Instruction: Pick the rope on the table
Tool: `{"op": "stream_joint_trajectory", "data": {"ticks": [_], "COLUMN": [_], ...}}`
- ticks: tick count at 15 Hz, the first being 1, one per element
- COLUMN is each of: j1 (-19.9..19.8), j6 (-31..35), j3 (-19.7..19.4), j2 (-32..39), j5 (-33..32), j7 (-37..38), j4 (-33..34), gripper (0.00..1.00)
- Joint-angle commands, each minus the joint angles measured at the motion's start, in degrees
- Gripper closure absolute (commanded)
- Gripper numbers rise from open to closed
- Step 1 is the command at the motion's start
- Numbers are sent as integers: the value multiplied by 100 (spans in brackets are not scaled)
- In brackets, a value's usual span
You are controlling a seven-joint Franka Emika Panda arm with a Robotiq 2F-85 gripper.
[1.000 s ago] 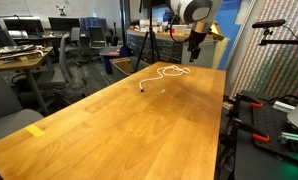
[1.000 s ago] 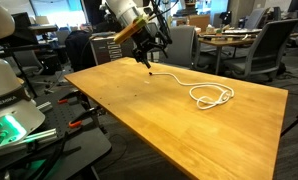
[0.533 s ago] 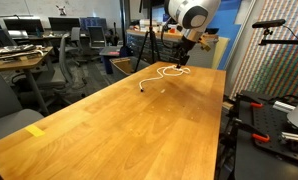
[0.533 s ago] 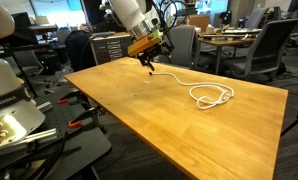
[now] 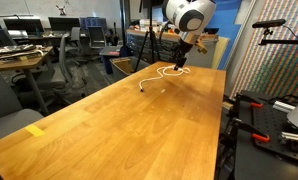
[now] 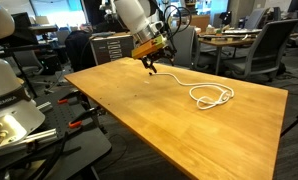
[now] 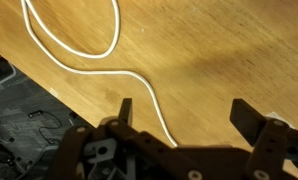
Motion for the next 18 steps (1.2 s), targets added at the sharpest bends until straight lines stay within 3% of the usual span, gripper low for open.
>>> {"op": "stream_joint_trajectory", "data": {"ticks": [1, 2, 3, 5, 6, 8, 9, 11, 14, 15, 16, 18], "j1": [-513, -893, -1206, -1817, -2135, -2560, -2738, -2992, -3419, -3400, -3123, -3231], "j6": [-188, -179, -120, 93, 235, 510, 778, 1061, 1307, 1099, 921, 956], "j3": [390, 736, 1102, 1695, 2111, 2523, 2847, 3080, 3500, 3309, 3021, 3048], "j2": [-321, -421, -439, -446, -430, -554, -528, -814, -1036, -1381, -1252, -1437], "j5": [674, 1252, 1095, 1888, 1594, 1930, 1397, 1441, 1663, 2085, 1924, 2129], "j7": [-345, -592, -52, -555, -61, -560, -59, -318, -105, -300, -171, -193], "j4": [74, 141, -60, 306, 189, 572, 502, 865, 1554, 1845, 1375, 1719], "gripper": [0, 0, 0, 0, 0, 0, 0, 0, 0, 0, 0, 0]}}
